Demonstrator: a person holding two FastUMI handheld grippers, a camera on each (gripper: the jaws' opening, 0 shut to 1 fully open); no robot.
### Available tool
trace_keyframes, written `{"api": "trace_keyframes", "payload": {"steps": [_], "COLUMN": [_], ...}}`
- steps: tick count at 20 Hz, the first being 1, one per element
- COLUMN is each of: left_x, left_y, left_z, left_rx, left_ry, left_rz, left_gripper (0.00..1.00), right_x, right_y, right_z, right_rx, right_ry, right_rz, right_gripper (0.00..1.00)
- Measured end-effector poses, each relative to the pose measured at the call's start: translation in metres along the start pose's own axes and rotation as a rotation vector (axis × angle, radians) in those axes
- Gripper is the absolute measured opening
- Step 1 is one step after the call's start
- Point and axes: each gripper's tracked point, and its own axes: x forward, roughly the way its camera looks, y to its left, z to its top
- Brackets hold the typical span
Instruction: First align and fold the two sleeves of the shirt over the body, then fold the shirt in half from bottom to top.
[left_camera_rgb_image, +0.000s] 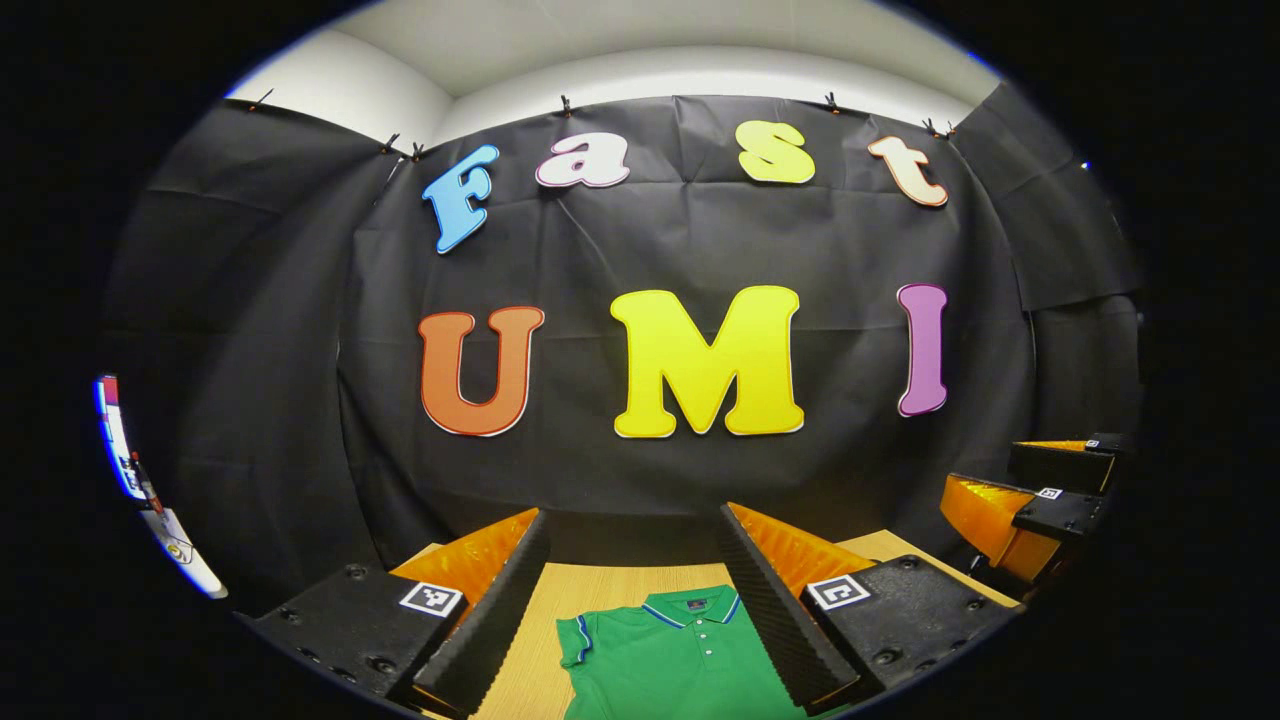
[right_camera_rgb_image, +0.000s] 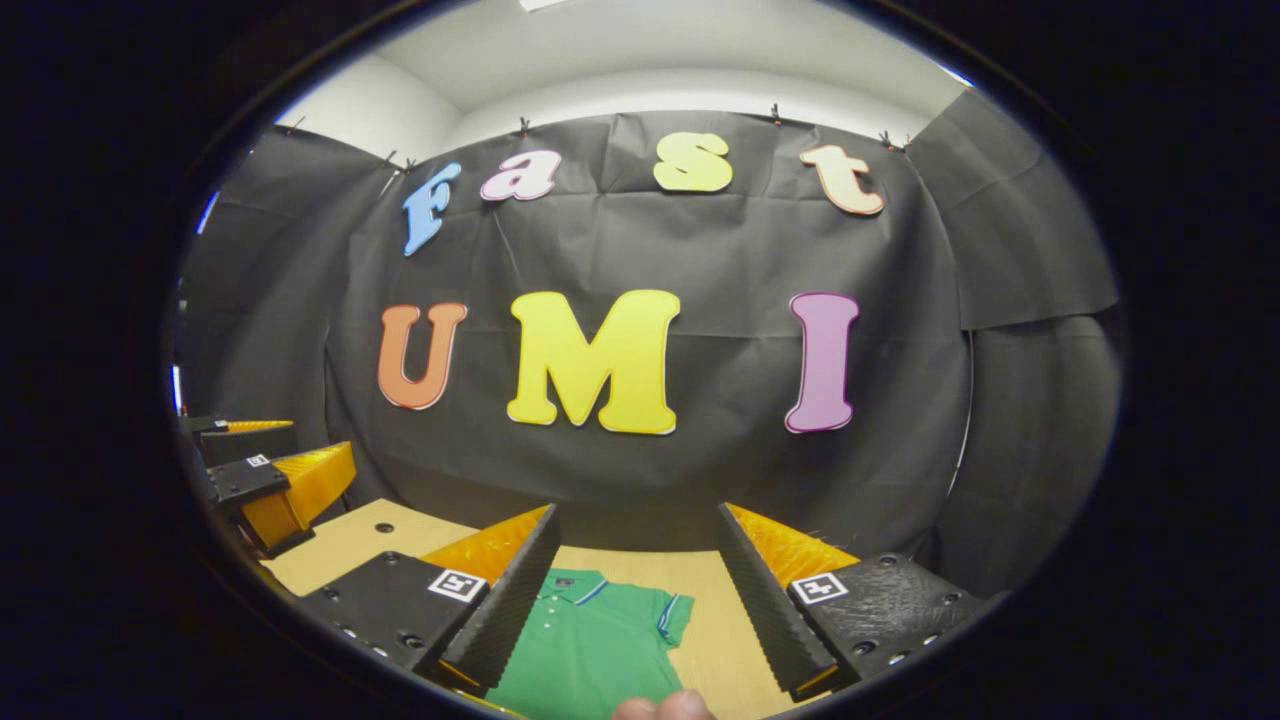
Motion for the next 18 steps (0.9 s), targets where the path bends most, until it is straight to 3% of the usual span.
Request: {"api": "trace_keyframes", "payload": {"steps": [9, 18], "left_x": [0.013, 0.031], "left_y": [-0.001, -0.001], "left_z": [-0.007, -0.016], "left_rx": [0.015, 0.017], "left_ry": [0.019, 0.053], "left_rz": [0.024, 0.060], "left_gripper": [1.00, 1.00], "right_x": [0.037, 0.122], "right_y": [-0.019, -0.046], "right_z": [-0.074, -0.222], "right_rx": [-0.055, -0.097], "right_ry": [0.160, 0.475], "right_rz": [0.040, 0.076], "right_gripper": [0.97, 0.95]}}
